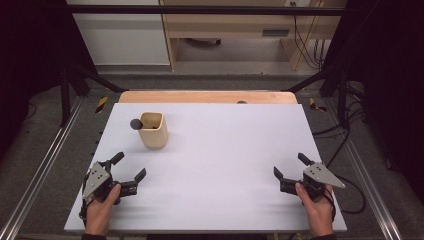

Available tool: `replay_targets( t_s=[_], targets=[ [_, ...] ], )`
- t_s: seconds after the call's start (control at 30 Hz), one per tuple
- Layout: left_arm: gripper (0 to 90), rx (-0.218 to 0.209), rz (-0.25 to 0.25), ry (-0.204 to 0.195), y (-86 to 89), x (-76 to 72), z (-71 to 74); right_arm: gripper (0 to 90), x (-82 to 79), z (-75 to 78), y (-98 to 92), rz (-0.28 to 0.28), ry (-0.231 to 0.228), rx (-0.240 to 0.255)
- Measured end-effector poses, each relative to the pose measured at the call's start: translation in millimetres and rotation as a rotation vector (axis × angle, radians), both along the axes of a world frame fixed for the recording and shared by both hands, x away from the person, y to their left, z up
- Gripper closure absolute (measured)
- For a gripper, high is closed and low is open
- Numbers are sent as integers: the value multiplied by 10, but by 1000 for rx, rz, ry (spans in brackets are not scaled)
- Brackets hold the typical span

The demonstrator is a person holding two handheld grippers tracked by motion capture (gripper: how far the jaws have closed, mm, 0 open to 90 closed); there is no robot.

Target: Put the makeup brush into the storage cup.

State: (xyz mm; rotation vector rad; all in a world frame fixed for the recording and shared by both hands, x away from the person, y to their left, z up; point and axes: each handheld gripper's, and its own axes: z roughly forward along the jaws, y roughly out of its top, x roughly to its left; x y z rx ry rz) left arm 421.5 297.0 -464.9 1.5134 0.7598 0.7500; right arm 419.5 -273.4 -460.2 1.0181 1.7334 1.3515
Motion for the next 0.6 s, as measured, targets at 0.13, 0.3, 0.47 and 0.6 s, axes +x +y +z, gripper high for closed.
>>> replay_targets(
  t_s=[0.13, 0.3, 0.47, 0.6],
  targets=[
    [15, 0, -1, 6, -1, 2, -17, 27, 14, -17, 48, 4, -6, 19],
    [15, -4, -8, 1, -33, -29, -14, 26, 25, -19, 106, 12, -23, 43],
    [15, -19, -10, -11, -74, -91, 23, 26, 16, -22, 136, 23, -52, 57],
    [15, -4, -4, -28, -95, -116, 64, 26, 8, -33, 142, 27, -54, 56]
  ],
)
